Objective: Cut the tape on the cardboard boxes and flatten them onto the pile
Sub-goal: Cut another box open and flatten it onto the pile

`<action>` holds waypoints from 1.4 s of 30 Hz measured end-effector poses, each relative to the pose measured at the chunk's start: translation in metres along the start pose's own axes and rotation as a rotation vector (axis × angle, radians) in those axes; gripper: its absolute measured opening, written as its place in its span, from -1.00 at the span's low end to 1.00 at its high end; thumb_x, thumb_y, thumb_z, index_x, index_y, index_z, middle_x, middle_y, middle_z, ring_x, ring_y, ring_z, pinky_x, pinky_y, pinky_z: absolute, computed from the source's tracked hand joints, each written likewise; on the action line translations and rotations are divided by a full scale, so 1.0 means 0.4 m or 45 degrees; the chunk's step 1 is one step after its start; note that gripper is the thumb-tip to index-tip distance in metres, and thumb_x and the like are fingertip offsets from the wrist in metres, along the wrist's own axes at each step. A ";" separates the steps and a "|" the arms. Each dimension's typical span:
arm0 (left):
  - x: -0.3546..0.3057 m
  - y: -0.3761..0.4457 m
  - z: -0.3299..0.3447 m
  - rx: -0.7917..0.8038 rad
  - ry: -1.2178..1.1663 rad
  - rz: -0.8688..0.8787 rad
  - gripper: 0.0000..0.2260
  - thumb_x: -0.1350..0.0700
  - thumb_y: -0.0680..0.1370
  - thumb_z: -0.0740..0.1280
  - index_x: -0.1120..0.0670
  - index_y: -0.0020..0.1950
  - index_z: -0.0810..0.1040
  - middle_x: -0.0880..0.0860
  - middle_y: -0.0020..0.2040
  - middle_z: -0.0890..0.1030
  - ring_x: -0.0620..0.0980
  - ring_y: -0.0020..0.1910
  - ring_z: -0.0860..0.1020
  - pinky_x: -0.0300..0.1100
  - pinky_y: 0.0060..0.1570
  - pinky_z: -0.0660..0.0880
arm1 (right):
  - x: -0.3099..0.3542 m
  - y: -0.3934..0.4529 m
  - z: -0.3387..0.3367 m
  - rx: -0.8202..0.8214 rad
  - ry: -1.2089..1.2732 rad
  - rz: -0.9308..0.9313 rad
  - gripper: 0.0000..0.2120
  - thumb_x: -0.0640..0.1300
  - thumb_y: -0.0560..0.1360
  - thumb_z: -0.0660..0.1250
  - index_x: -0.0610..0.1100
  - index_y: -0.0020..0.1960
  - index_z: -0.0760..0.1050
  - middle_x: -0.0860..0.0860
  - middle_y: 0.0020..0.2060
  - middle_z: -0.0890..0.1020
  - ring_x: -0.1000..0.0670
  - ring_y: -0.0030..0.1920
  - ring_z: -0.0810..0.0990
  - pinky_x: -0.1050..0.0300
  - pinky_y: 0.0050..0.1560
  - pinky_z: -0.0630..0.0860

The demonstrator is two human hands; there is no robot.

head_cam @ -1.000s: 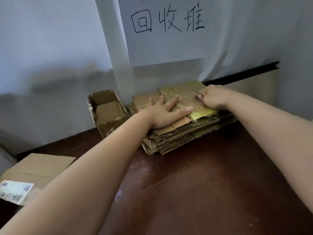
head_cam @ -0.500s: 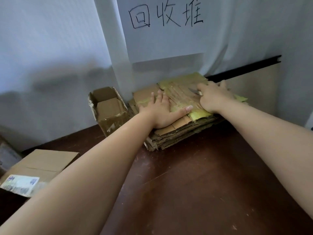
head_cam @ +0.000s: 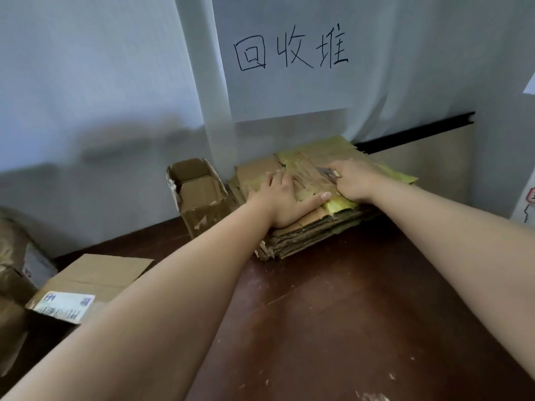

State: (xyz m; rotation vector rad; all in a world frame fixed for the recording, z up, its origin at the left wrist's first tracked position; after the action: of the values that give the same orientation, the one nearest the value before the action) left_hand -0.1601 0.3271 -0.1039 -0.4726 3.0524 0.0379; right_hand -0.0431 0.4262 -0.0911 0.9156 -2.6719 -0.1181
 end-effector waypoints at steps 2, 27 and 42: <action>-0.001 -0.001 -0.015 0.046 0.006 -0.018 -0.03 -0.54 0.39 -0.06 0.09 0.58 -0.07 0.06 0.60 -0.10 0.11 0.56 -0.15 0.34 0.43 -0.06 | 0.006 0.000 -0.021 -0.003 0.020 -0.032 -0.70 -0.15 0.59 0.14 -0.02 0.29 0.45 -0.15 0.26 0.52 -0.22 0.28 0.42 -0.01 0.19 0.40; 0.206 -0.621 -0.407 -0.636 0.317 0.196 -0.46 -0.08 0.58 0.22 0.03 0.53 0.21 0.09 0.53 0.22 0.08 0.54 0.08 0.09 0.44 0.16 | 0.387 -0.401 -0.245 -0.208 0.160 -0.352 -0.76 -0.17 0.63 0.12 -0.23 0.19 0.48 -0.17 0.05 0.59 -0.21 0.06 0.51 0.07 -0.09 0.34; 0.594 -1.003 -0.323 -0.609 0.103 -0.097 -0.45 -0.03 0.53 0.35 0.09 0.48 0.32 0.13 0.42 0.36 0.14 0.45 0.28 0.05 0.42 0.26 | 0.743 -0.551 -0.086 -0.020 0.214 -0.556 -0.78 -0.06 0.64 0.12 -0.14 -0.01 0.48 -0.15 -0.06 0.59 -0.19 -0.02 0.52 -0.02 -0.02 0.46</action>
State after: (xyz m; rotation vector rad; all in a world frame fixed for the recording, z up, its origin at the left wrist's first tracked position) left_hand -0.2712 -0.1311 0.0055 -0.6245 3.0850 0.7749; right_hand -0.1252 0.0710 -0.0184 1.4227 -2.2787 -0.1515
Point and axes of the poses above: each hand's wrist, its own y-axis towards the middle knuckle, its own z-axis out of the palm, x = y × z, the point moved 6 cm from there along y, towards the middle knuckle
